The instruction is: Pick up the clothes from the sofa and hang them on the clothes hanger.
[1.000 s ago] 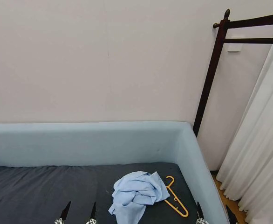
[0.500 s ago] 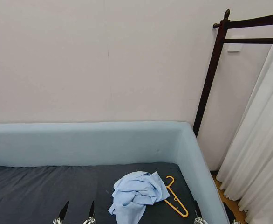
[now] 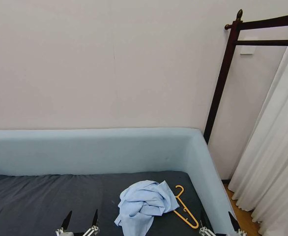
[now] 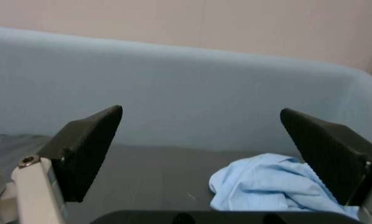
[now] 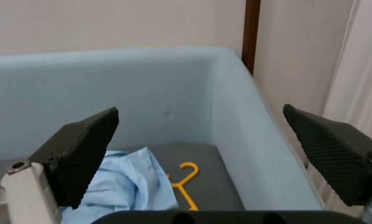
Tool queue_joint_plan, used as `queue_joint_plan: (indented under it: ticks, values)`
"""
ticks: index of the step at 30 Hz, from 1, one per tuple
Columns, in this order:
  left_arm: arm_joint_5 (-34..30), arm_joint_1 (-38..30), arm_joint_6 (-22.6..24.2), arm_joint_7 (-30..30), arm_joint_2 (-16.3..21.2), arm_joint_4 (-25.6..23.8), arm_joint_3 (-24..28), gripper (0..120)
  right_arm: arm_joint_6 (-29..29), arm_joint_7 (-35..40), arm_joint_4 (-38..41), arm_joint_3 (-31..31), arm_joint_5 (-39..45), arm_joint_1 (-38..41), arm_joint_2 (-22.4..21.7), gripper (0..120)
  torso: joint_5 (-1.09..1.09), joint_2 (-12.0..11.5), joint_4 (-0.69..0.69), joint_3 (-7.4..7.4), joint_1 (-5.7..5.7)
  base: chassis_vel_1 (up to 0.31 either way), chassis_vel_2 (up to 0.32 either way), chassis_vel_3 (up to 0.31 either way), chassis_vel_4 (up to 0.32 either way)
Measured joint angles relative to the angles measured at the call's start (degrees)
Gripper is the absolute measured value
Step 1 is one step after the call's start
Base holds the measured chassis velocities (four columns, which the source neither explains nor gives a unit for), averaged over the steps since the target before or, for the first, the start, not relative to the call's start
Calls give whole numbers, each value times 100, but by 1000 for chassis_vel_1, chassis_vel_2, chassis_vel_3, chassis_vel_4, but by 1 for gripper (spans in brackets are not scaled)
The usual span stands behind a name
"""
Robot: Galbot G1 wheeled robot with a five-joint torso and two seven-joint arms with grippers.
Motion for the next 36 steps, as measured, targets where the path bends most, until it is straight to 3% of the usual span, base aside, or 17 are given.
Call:
queue_joint_plan:
  ticks: [1, 5, 7, 9, 11, 14, 16, 17, 20, 23, 26, 28, 32, 36]
  values:
    - [-55, -4, 1, 20, 14, 59, 12, 100, -260, 35, 4, -9, 315, 67, -213, 100, -1, 0, -5, 0, 0, 0, 0, 0, 0]
    - [-100, 127, -45, 35, -20, 103, -42, 100, -883, 111, -123, -140, 1120, 488, -863, 100, 0, 0, 0, 0, 0, 0, 0, 0, 0]
    - [-82, 274, -118, 36, -99, 122, -96, 100, -1423, 167, -442, -373, 1909, 1116, -1599, 100, 2, 0, 2, 0, 0, 0, 0, 0, 0]
    - [-69, 295, -129, 35, -112, 126, -100, 100, -1492, 172, -531, -436, 2019, 1265, -1738, 100, 2, 0, 2, 0, 0, 0, 0, 0, 0]
    - [44, 379, -173, 43, -183, 142, -96, 100, -1734, 178, -924, -789, 2455, 1877, -2262, 100, 2, 0, 1, 0, 0, 0, 0, 0, 0]
    - [92, 429, -192, 61, -227, 140, -90, 100, -1863, 177, -1155, -1072, 2676, 2247, -2516, 100, 1, 0, 1, 0, 0, 0, 0, 0, 0]
    - [181, 520, -212, 77, -306, 118, -98, 100, -2113, 167, -1667, -1811, 3025, 3063, -2803, 100, 2, 0, 0, 0, 0, 0, 0, 0, 0]
    - [181, 520, -212, 77, -306, 118, -98, 100, -2113, 167, -1667, -1811, 3025, 3063, -2803, 100, 2, 0, 0, 0, 0, 0, 0, 0, 0]
    - [299, 634, -261, 78, -390, 99, -119, 100, -2282, 111, -2469, -2757, 3169, 4159, -2823, 100, -1, 0, 3, 1, 0, 0, 0, 0, 0]
    - [366, 688, -296, 75, -440, 98, -122, 100, -2307, 53, -2887, -3203, 3080, 4602, -2726, 100, 0, -1, 2, 1, 1, 0, 0, 0, 0]
    - [488, 781, -408, 67, -552, 112, -119, 100, -2240, -88, -3896, -4116, 2374, 5430, -2377, 100, 0, -1, 2, 1, 0, 0, 0, 0, 0]
    - [492, 785, -412, 67, -558, 113, -119, 100, -2232, -94, -3954, -4151, 2340, 5467, -2356, 100, 0, 0, 1, 1, 0, 0, 0, 0, 0]
    - [516, 859, -482, 34, -643, 135, -148, 100, -1988, -242, -5065, -4701, 1705, 6171, -1827, 100, -2, 0, 1, 0, 0, 0, 0, 0, 0]
    - [509, 927, -489, 17, -646, 114, -192, 100, -1744, -343, -5941, -4816, 1030, 6547, -1404, 100, -1, 0, 3, 0, 0, 0, 0, 0, 0]
